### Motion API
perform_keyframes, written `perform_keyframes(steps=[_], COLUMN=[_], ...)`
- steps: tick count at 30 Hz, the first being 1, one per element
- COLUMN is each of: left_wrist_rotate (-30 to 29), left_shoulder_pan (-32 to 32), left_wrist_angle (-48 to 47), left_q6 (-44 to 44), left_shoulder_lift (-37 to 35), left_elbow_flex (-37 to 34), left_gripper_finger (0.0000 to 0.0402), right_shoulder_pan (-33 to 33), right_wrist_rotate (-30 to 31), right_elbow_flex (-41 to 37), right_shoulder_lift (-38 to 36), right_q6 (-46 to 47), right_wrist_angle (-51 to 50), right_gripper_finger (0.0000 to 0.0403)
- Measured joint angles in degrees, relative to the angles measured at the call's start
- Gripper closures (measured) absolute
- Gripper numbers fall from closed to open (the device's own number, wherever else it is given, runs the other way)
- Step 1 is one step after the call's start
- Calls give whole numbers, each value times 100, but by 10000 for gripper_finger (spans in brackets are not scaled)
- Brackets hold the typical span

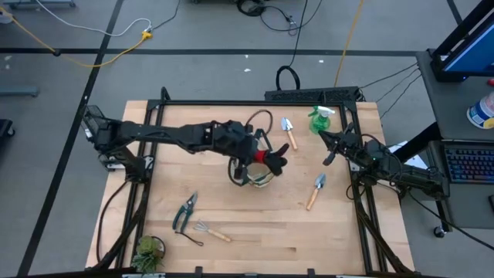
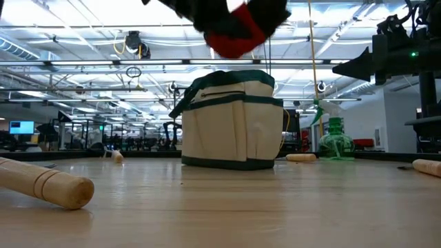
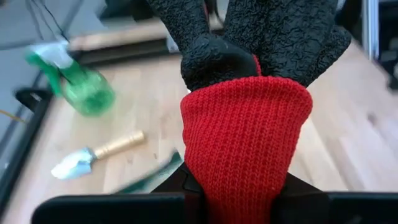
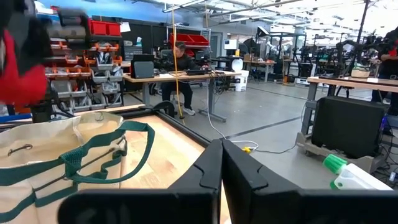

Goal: Pick & Place Garden tools in Gardening bag
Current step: Put the gloves into the gardening bag

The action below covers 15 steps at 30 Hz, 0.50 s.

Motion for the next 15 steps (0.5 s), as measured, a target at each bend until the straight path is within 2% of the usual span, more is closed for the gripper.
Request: perform_keyframes(steps=[6, 10, 15], left_wrist_rotate=[290, 331, 832], left_shoulder_pan=[188, 366, 607], left_wrist_angle=[-82, -457, -589], left_q6=[148, 256, 312], left_shoulder_lift=[247, 288, 278], left_elbow_flex=[-9, -7, -7], left_gripper_finger=[345, 332, 344], right_shoulder_pan=[0, 0, 0], right_wrist_rotate=[6, 8, 10], right_elbow_flex=[0, 0, 0], right_shoulder_lift=[0, 0, 0], right_q6=[-2, -2, -2], right_wrist_angle=[-67, -82, -104], right_gripper_finger=[403, 403, 403])
